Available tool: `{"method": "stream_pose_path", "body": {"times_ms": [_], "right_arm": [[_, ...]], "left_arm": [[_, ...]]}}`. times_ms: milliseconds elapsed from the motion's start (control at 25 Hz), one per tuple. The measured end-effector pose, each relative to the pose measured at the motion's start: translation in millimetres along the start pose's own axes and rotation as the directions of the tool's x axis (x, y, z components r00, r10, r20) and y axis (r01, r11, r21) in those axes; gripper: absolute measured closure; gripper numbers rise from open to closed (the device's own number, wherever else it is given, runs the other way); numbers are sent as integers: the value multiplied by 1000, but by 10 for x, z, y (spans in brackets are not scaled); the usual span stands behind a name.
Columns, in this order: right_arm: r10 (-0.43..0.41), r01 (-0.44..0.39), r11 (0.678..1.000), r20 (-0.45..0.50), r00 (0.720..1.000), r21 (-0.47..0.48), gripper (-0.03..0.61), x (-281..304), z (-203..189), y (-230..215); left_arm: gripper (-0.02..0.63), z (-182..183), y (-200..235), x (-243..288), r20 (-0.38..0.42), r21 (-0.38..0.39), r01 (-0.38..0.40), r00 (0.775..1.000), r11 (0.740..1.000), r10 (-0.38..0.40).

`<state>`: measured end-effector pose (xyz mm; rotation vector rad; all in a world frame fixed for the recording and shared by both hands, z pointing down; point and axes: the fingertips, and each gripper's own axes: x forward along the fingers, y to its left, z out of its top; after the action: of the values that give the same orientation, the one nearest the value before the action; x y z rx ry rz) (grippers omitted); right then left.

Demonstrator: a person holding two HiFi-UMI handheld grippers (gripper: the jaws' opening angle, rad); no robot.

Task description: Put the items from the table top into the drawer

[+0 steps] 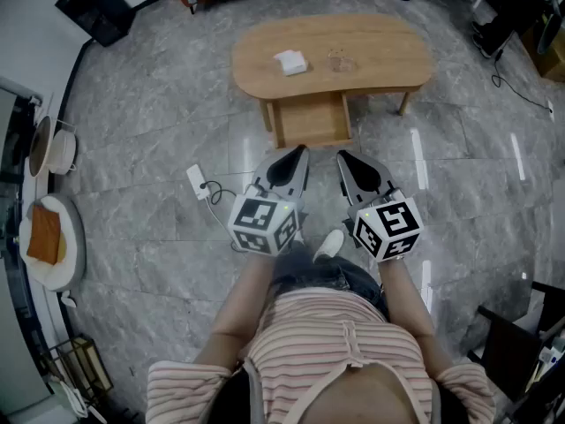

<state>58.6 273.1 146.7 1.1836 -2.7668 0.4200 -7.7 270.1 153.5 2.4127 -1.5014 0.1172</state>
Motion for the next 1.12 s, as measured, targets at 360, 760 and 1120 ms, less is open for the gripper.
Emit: {"method": "stream_pose_path", "body": {"times_ms": [360, 760, 1120], "right_arm": [[-11, 11, 1000, 8, 1000, 0, 578, -144, -6, -105], [-15, 13, 999, 35, 999, 52, 578, -351, -28, -321], [-42, 39, 996, 34, 999, 80, 578, -311, 42, -585]], "left_arm": [[600, 23, 13, 6, 12, -14, -28, 1000, 999, 29], [600, -16, 9, 52, 4, -30, -77, 997, 997, 77], [600, 56, 228, 269, -7, -62, -120, 993, 991, 120]]}}
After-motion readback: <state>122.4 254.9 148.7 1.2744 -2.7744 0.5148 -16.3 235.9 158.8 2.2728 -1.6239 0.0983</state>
